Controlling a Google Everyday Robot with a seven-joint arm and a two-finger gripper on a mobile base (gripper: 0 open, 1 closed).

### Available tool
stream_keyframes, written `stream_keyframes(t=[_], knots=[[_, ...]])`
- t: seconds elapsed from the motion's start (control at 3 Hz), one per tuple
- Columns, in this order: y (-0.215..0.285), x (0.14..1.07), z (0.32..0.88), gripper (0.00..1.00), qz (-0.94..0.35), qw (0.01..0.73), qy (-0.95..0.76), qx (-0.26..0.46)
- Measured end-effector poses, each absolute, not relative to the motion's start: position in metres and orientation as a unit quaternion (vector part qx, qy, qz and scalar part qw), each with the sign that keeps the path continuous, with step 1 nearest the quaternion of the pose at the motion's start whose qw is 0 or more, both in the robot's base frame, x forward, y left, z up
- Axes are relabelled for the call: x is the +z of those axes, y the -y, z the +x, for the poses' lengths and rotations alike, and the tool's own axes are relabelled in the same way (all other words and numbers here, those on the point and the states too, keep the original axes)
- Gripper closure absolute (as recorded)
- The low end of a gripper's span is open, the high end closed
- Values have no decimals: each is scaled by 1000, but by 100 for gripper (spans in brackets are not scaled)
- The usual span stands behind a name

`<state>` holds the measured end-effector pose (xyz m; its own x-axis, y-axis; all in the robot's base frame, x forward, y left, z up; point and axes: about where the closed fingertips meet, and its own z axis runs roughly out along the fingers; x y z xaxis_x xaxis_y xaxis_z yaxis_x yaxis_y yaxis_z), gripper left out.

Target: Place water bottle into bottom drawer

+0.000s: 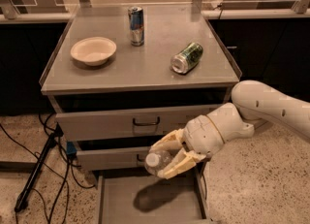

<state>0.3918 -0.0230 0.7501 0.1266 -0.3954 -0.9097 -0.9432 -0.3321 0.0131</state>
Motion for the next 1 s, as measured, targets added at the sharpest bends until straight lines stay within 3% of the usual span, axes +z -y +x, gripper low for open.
stream_keyframes(t=[1.0], knots=[[1, 684, 404, 100, -657, 321, -490, 476]])
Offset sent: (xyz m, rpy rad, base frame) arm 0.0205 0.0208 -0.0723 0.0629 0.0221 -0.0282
